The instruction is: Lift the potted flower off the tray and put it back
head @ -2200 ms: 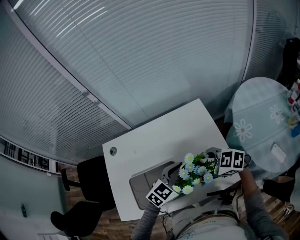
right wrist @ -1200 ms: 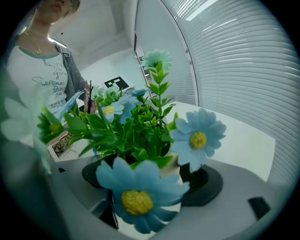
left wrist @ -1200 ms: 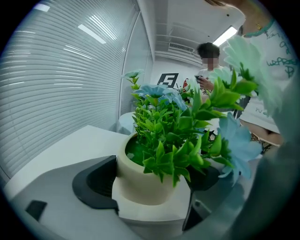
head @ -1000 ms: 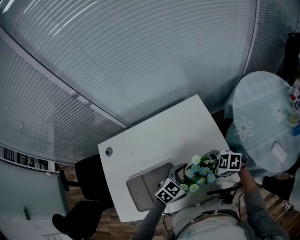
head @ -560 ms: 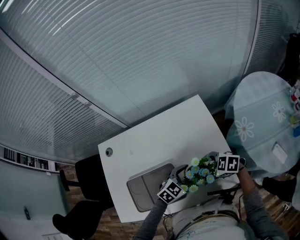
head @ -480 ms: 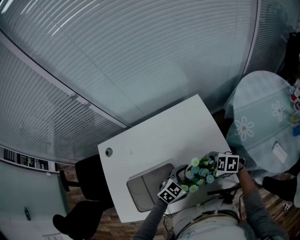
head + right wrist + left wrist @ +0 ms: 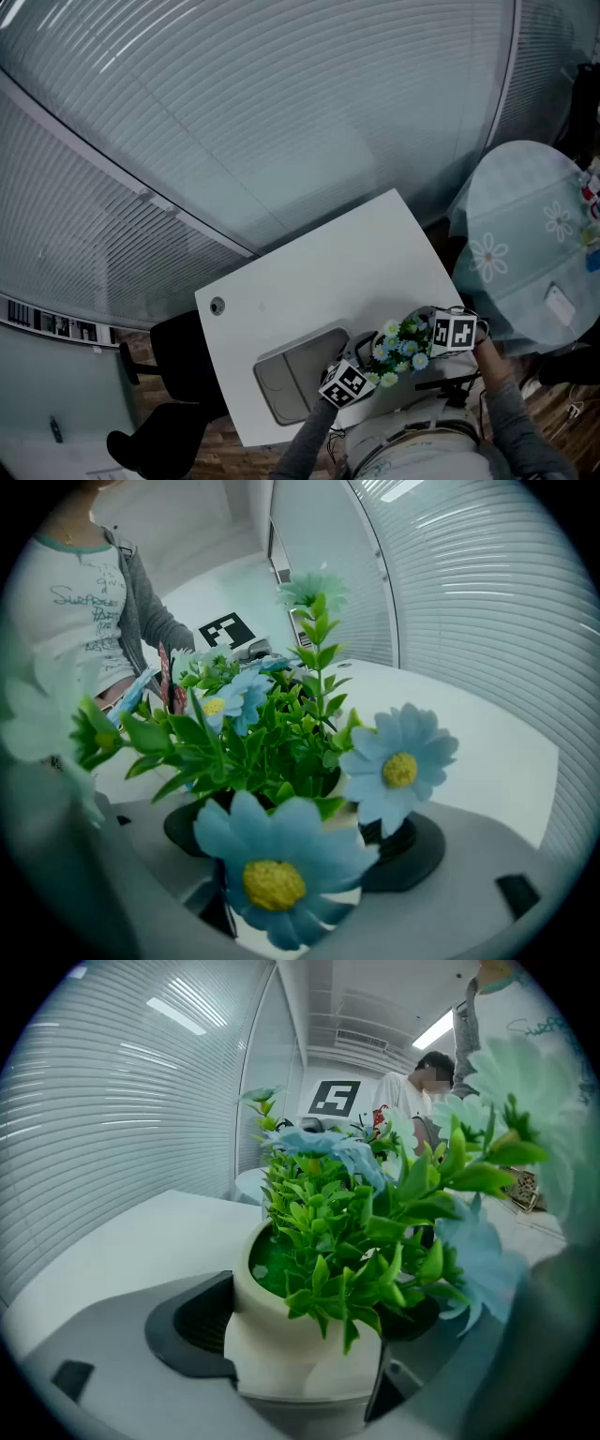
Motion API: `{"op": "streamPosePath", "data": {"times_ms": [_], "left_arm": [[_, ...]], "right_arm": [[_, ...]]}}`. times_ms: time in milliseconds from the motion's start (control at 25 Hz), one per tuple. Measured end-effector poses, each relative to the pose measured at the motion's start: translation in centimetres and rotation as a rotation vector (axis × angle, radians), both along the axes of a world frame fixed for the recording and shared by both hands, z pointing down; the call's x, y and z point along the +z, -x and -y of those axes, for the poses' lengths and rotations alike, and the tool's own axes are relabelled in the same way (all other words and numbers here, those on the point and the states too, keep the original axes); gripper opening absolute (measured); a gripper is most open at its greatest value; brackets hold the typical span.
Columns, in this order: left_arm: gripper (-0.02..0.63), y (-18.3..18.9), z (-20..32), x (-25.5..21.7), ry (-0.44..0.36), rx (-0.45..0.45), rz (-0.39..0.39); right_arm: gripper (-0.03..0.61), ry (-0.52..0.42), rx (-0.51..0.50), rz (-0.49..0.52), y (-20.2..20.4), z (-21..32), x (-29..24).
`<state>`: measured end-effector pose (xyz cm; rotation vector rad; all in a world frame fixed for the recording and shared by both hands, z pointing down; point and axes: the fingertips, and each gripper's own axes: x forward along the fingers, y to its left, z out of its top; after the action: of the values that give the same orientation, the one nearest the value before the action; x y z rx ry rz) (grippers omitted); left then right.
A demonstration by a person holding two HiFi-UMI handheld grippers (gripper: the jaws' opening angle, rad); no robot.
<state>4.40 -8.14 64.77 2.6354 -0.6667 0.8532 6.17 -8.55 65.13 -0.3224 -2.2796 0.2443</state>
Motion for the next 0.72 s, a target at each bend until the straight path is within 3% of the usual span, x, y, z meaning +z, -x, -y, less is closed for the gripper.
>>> {"op": "streamPosePath", "data": {"times_ms": [720], "left_arm": [[0.44, 0.1, -0.4, 1.5, 0.001, 0.004, 0.006]], "right_arm": [[0.38, -0.022, 0.01, 0.012, 0.0, -0.3, 1.4]]}}
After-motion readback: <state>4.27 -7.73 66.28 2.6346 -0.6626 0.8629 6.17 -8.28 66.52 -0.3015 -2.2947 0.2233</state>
